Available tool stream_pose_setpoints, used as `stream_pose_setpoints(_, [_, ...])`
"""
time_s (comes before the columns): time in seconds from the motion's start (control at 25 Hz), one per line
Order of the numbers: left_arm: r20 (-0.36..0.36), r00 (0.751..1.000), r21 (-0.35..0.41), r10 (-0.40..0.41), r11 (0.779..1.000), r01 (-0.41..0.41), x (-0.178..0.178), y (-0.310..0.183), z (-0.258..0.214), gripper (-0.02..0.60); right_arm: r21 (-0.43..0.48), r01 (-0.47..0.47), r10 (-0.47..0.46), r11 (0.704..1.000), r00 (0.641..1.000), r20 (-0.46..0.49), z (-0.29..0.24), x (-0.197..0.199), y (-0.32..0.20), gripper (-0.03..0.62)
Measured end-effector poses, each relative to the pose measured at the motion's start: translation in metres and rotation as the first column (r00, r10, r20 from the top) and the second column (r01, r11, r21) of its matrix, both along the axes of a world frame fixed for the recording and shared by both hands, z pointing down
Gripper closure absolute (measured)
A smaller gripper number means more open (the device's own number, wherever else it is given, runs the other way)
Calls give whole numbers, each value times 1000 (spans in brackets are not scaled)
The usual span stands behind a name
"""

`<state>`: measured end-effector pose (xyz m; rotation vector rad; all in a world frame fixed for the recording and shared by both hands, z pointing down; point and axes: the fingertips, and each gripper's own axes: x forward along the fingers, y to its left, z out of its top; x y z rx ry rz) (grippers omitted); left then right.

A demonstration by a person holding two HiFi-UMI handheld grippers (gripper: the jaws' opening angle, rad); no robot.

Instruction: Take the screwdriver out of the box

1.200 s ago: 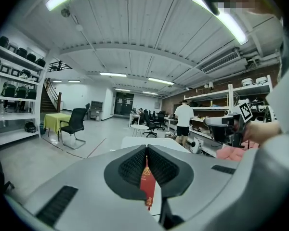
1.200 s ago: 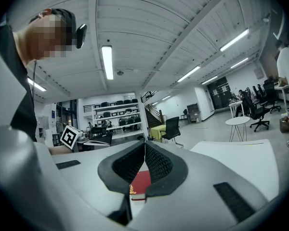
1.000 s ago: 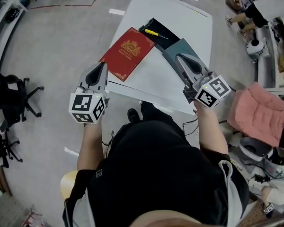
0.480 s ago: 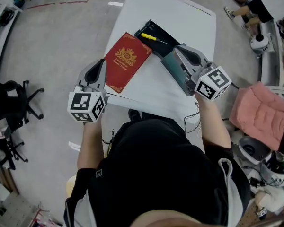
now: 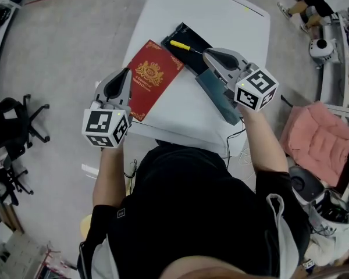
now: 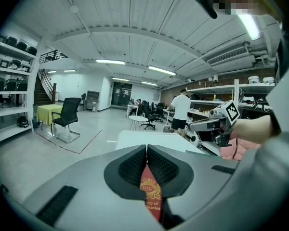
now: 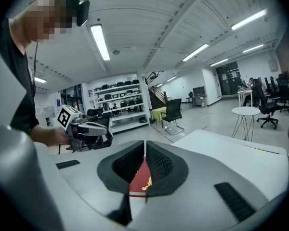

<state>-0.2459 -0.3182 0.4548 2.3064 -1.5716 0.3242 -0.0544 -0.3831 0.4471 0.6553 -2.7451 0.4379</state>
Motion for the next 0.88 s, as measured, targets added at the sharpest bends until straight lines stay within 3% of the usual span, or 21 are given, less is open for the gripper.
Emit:
stream_pose_setpoints(0.4, [-12, 999, -53, 32, 998, -33, 14, -24, 30, 561, -61, 119, -129, 991, 971, -203, 67, -18, -34, 551])
stream_pose_setpoints(0.48, [-13, 999, -60, 33, 998, -34, 13, -27, 33, 561, -93, 143, -162, 985, 953, -254, 83, -21, -39, 461])
stream_pose_setpoints(0.52, [-13, 999, -61, 31, 998, -31, 12, -28, 34, 561, -107, 154, -178, 982, 944, -279, 90, -22, -42, 451])
stream_pose_setpoints(0.88, [-23, 1000, -87, 15, 996, -17, 6, -39, 51, 561, -228, 211, -297, 951, 833, -467, 155, -24, -63, 441])
